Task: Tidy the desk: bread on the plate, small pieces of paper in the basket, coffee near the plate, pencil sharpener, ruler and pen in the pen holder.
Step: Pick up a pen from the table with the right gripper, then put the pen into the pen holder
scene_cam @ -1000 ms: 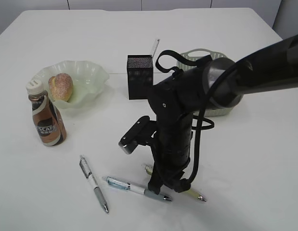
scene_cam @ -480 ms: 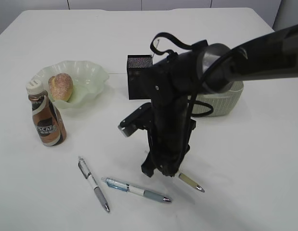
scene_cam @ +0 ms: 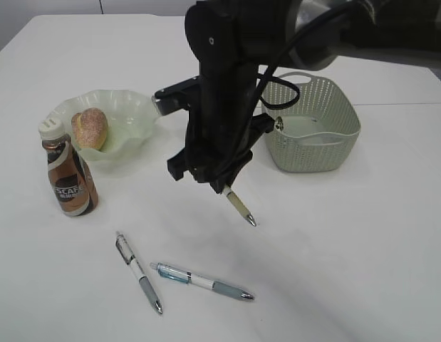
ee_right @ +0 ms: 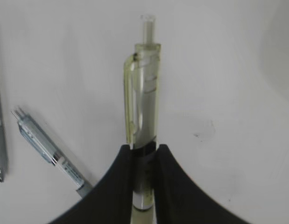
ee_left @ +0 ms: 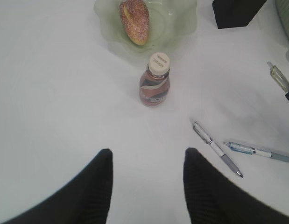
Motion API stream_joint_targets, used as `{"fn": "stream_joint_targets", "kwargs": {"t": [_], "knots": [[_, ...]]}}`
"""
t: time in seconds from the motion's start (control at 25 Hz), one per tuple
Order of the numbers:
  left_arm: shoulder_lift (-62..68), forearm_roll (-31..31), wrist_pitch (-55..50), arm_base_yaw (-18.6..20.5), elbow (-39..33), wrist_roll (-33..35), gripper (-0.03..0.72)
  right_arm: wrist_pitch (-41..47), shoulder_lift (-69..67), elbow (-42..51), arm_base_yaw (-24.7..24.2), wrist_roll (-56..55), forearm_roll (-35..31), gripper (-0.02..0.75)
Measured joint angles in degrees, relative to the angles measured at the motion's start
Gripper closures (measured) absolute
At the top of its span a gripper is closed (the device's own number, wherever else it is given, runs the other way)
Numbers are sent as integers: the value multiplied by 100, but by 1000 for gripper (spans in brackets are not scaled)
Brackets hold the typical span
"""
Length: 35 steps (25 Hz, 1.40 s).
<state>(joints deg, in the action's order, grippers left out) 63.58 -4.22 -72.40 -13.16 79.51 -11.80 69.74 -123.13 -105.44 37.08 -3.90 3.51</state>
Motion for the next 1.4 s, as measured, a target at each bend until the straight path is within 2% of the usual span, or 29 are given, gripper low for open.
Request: {"fn": "stream_joint_targets", "kwargs": {"t": [0.16, 0.4, 0.64, 0.88, 1.16, 1.28, 1.4], "knots": [[0, 52, 0, 0, 0, 0, 328, 21, 0, -318, 0, -493, -184, 647], [0, 212, 0, 0, 0, 0, 328, 37, 0, -389, 0, -574, -501, 647], [0, 266, 0, 0, 0, 0, 328, -65, 54, -578, 0, -590, -152, 647], [0, 422, 0, 0, 0, 0, 330, -976, 468, -578, 0, -590, 446, 647], [0, 506, 0, 0, 0, 0, 356, -2059, 675, -502, 0, -605, 854, 647], [0, 506, 0, 0, 0, 0, 364, -2917, 874, -58, 0, -793, 1116, 647], [0, 506, 0, 0, 0, 0, 365, -3805, 1164, 643, -10, -1150, 1762, 647]]}}
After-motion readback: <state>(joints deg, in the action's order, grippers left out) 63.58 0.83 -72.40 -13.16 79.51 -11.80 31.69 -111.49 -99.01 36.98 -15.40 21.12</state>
